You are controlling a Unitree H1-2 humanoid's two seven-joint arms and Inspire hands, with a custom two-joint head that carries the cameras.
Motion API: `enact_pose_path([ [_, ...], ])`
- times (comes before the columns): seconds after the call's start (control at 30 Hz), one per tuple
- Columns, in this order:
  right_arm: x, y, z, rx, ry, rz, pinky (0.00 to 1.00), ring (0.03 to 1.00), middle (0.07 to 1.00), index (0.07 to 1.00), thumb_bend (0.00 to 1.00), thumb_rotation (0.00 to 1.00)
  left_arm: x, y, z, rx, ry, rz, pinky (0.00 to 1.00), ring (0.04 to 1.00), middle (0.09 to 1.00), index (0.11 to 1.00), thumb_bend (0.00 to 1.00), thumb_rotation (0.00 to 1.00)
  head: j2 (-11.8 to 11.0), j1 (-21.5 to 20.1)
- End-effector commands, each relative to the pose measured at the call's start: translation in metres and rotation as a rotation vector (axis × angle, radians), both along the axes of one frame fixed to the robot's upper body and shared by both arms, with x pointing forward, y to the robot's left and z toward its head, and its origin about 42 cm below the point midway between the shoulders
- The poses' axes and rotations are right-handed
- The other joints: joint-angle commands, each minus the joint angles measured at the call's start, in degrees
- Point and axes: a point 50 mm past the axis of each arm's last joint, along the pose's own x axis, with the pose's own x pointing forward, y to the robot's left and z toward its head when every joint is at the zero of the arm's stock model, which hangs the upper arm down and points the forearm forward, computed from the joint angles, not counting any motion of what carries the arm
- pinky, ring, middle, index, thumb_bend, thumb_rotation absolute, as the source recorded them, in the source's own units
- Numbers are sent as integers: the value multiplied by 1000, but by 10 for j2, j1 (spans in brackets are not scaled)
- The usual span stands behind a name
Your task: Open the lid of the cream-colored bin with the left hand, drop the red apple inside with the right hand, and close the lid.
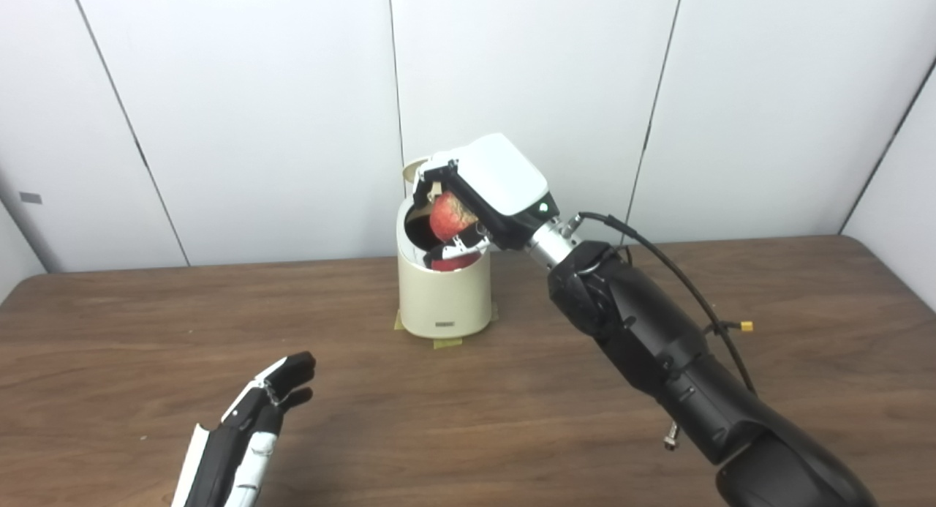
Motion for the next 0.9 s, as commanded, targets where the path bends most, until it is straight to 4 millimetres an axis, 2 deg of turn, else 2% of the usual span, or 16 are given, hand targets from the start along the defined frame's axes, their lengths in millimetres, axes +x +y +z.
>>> enact_pose_path([
  [0.0,8,7,37,47,-106,38,366,457,560,445,510,0,3,-10,12,-34,-74,10,824,859,851,818,537,805,0,-1],
  [0.5,7,15,29,36,-143,107,367,473,537,435,498,0,2,-12,12,-32,-76,11,828,860,850,815,574,840,3,5],
  [0.7,7,15,26,-8,-148,98,366,500,571,463,493,0,1,-13,13,-34,-79,8,833,861,848,812,570,847,3,7],
  [0.73,6,15,25,-21,-143,88,426,548,605,478,508,71,1,-13,13,-36,-80,6,833,861,848,812,565,841,3,7],
  [0.77,6,15,23,-37,-129,76,458,582,641,544,717,36,1,-13,13,-35,-80,7,833,861,848,812,564,838,3,7],
  [0.8,5,15,22,-54,-117,61,498,637,702,621,822,18,1,-13,13,-35,-81,8,830,859,848,812,562,839,3,6],
  [0.87,4,14,21,-74,-96,40,550,727,806,746,920,10,1,-12,13,-33,-78,9,823,857,846,812,569,837,3,6],
])
